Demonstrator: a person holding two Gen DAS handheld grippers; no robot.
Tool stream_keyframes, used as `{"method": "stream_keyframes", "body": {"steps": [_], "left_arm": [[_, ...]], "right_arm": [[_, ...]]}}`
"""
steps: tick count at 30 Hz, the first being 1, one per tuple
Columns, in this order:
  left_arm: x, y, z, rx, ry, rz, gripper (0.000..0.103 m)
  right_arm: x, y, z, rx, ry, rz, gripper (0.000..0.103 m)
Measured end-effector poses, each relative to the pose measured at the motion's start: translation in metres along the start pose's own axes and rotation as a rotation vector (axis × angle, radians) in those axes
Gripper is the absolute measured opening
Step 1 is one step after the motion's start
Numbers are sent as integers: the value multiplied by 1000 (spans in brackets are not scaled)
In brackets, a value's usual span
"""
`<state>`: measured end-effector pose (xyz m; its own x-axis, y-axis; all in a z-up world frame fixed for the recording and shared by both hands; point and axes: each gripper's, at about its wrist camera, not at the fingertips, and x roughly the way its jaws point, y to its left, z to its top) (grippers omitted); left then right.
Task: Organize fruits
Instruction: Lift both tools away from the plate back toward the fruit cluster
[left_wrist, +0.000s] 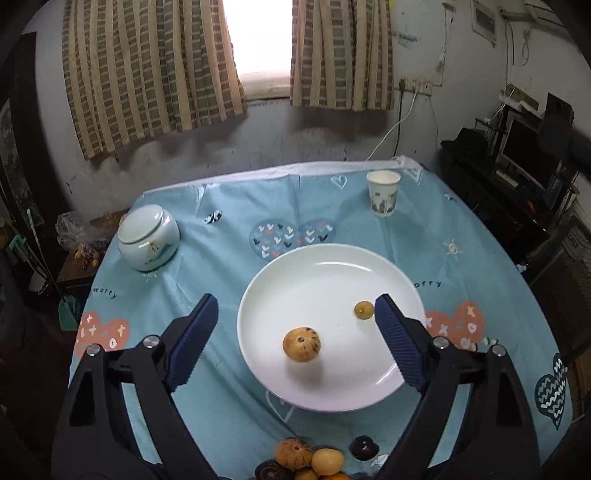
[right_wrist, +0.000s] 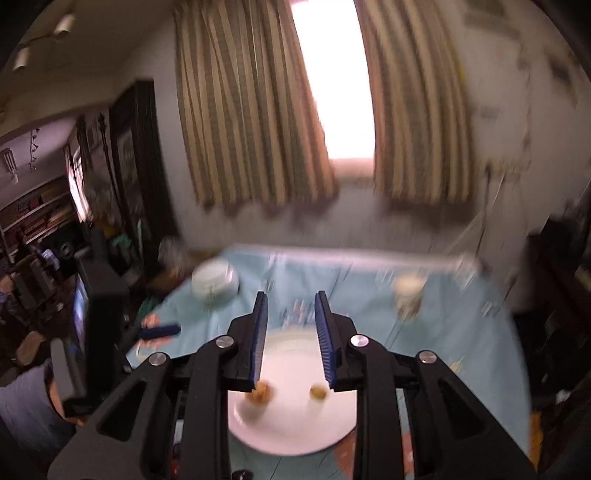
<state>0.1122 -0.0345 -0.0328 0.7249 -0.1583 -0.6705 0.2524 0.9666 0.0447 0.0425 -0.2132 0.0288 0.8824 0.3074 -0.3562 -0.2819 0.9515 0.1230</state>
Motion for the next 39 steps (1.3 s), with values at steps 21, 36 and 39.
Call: {"method": "stream_keyframes", "body": {"steps": [21, 36, 39], "left_arm": [[-86, 15, -116, 26, 83, 41, 95], [-44, -41, -264, 64, 460, -115, 79], [-35, -38, -266, -33, 491, -191, 42]], "right_arm": [[-94, 46, -130, 64, 200, 259, 102], [-43, 48, -262, -33, 668, 162, 80], [-28, 56, -271, -74, 699, 181, 72]]}}
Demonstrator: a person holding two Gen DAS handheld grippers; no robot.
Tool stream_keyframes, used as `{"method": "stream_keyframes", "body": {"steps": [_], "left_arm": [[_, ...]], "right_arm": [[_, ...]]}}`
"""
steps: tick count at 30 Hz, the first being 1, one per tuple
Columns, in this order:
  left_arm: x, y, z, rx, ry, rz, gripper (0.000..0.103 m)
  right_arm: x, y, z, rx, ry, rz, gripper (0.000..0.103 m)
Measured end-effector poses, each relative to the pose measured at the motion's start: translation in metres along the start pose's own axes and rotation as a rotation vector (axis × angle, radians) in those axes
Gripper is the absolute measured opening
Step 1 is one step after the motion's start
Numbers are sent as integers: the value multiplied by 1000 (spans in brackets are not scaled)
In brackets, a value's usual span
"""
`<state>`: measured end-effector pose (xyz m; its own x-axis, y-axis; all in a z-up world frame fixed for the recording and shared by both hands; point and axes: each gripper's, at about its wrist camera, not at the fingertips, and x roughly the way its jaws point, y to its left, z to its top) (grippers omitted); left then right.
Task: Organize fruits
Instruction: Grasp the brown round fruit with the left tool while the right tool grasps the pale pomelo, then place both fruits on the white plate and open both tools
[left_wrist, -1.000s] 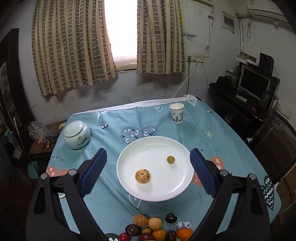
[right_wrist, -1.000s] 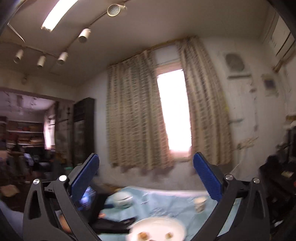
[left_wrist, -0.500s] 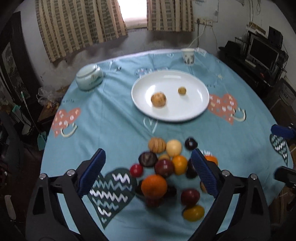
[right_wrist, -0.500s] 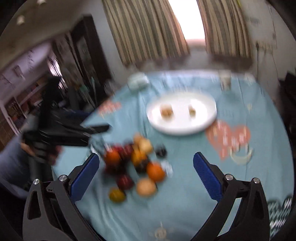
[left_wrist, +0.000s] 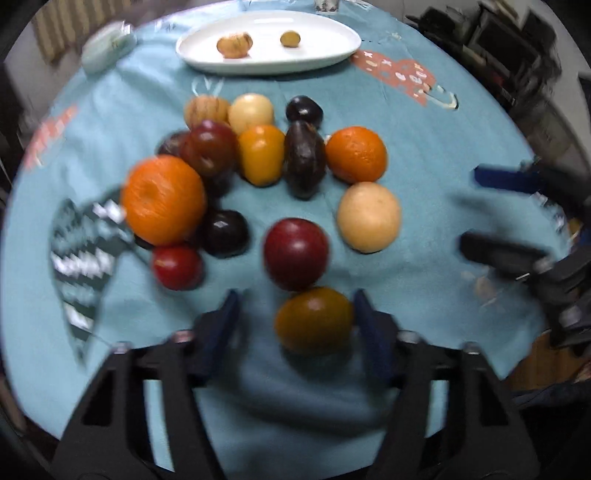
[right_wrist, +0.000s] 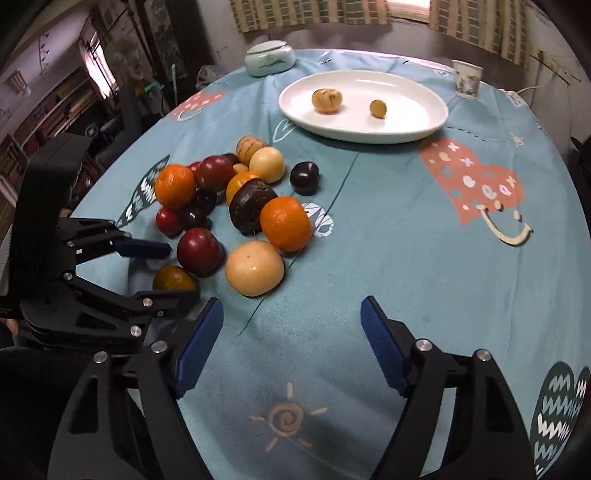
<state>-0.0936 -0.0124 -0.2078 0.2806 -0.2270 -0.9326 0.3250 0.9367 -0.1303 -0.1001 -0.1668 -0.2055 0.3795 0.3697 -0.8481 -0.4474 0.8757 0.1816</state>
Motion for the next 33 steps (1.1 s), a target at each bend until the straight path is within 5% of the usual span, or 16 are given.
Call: {"method": "stream_keyframes", "body": {"steps": [10, 12, 18, 33], "left_arm": [[-40, 27, -13, -118, -69, 89, 42], [-44, 31, -14, -131, -72, 101, 42], [-58, 42, 4, -115, -107, 99, 42], [-85, 22, 138, 50, -267, 47, 42]], "right_arm": [[46, 23, 22, -68, 52, 53, 67], [56, 28, 24, -99, 60, 37, 48], [43, 21, 26, -93, 68, 74, 46], [-55, -17, 102, 74, -263, -23, 46]]}}
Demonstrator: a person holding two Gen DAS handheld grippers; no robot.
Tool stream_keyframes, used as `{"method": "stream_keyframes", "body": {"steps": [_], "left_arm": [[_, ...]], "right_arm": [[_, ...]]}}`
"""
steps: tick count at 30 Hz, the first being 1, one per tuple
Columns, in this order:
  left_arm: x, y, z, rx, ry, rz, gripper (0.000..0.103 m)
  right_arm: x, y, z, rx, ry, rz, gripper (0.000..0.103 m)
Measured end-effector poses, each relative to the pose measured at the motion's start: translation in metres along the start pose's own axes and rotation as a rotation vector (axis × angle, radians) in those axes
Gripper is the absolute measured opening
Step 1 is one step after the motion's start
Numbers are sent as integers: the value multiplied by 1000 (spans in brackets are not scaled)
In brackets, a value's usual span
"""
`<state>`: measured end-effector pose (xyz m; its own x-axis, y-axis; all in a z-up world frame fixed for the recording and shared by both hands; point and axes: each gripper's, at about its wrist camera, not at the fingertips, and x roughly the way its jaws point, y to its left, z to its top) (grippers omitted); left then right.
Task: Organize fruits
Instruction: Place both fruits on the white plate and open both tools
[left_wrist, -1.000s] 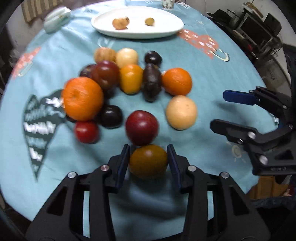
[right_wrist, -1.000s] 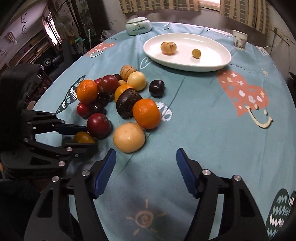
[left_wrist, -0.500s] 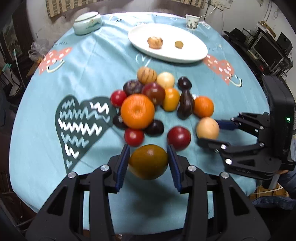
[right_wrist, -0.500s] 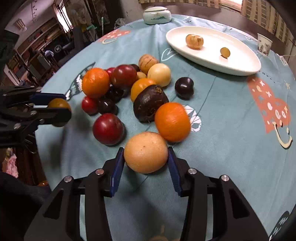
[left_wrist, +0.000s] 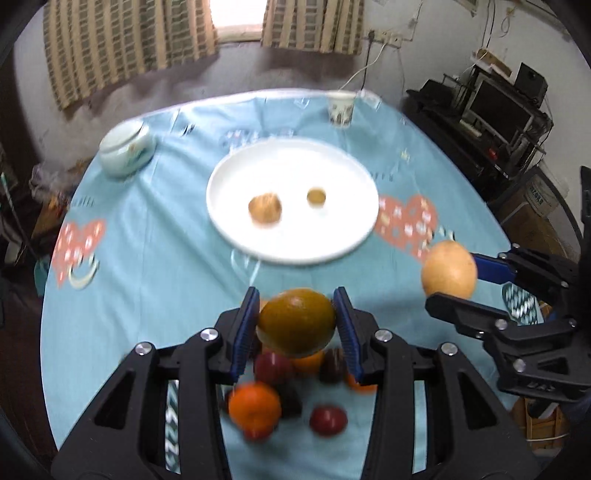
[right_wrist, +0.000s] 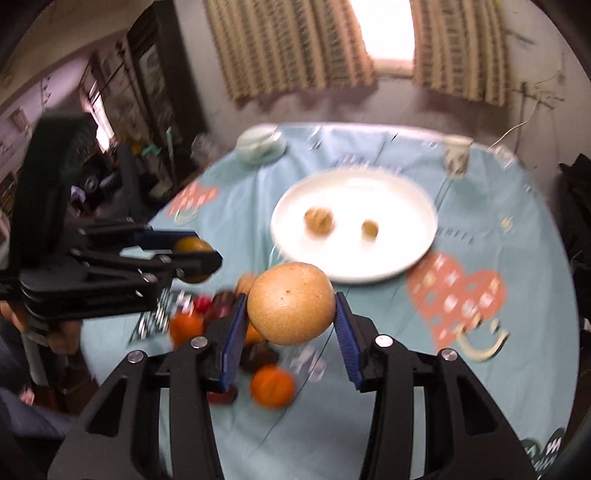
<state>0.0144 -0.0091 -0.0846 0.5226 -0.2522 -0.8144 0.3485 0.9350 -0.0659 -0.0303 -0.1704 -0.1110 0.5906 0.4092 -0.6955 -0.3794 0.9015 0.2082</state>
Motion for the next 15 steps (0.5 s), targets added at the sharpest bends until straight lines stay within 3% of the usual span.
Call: {"method": "stream_keyframes", "body": {"steps": [6, 15], "left_arm": [[23, 7, 48, -3, -31, -33, 42], [94, 12, 100, 7, 26, 6, 42]], "right_arm": [[11, -25, 40, 41, -51, -66, 46], [78, -72, 72, 124, 10, -112, 46]]}}
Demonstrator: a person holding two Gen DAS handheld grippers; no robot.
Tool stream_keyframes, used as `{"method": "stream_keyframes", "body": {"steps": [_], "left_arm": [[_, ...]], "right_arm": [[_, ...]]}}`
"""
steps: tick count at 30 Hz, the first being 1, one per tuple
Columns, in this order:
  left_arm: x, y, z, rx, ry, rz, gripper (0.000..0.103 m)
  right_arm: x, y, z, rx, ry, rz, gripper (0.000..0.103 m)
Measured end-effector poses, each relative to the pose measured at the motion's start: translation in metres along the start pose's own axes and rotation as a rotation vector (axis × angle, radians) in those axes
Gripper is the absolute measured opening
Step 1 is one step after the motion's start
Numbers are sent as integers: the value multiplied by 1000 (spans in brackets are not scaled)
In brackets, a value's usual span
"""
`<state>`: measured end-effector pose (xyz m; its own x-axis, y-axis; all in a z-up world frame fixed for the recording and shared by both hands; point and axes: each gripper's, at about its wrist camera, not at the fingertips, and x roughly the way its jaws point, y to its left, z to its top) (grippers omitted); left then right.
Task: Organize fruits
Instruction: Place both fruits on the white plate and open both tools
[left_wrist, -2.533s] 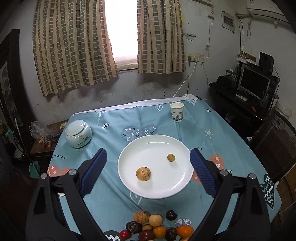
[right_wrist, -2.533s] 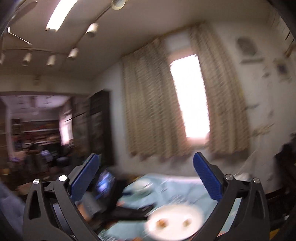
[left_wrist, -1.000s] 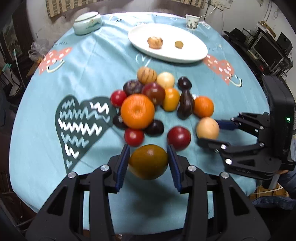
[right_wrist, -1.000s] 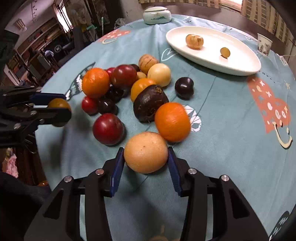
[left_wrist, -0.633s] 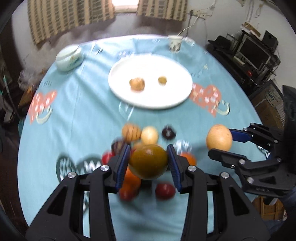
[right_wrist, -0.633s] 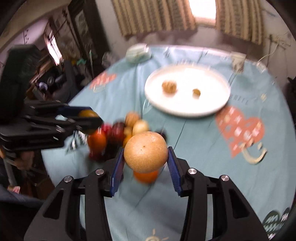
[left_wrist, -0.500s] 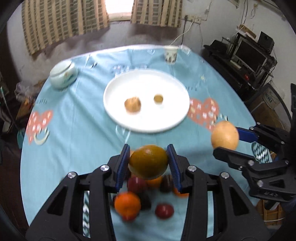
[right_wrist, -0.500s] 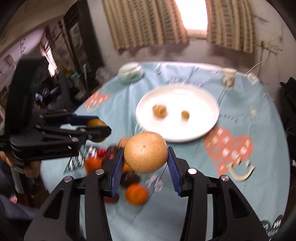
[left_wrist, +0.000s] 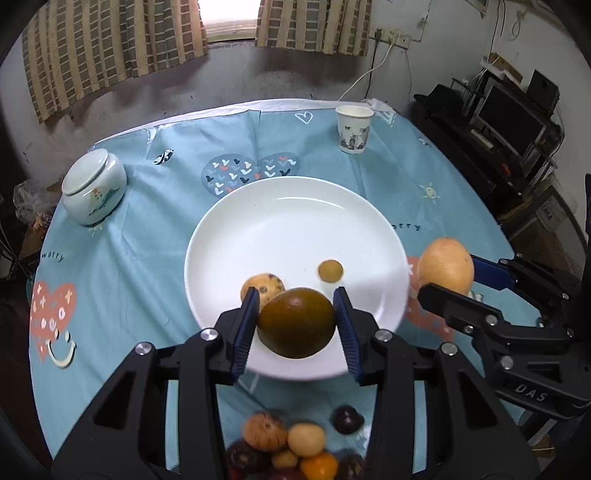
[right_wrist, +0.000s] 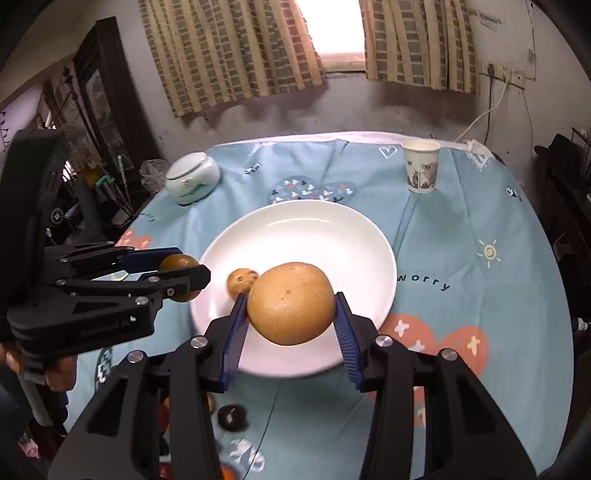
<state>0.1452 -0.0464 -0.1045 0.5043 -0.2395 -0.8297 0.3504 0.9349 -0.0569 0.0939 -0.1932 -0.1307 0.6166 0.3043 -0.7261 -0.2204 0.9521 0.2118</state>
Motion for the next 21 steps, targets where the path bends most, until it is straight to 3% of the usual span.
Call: {"method": "stream_keyframes", "body": {"steps": [10, 21], "left_arm": [[61, 4, 22, 27, 57, 67, 42], [83, 7, 23, 50, 78, 100, 43]], "right_arm": [[72, -26, 25, 15, 72, -27, 46], [105, -41, 33, 28, 120, -24, 47]]}}
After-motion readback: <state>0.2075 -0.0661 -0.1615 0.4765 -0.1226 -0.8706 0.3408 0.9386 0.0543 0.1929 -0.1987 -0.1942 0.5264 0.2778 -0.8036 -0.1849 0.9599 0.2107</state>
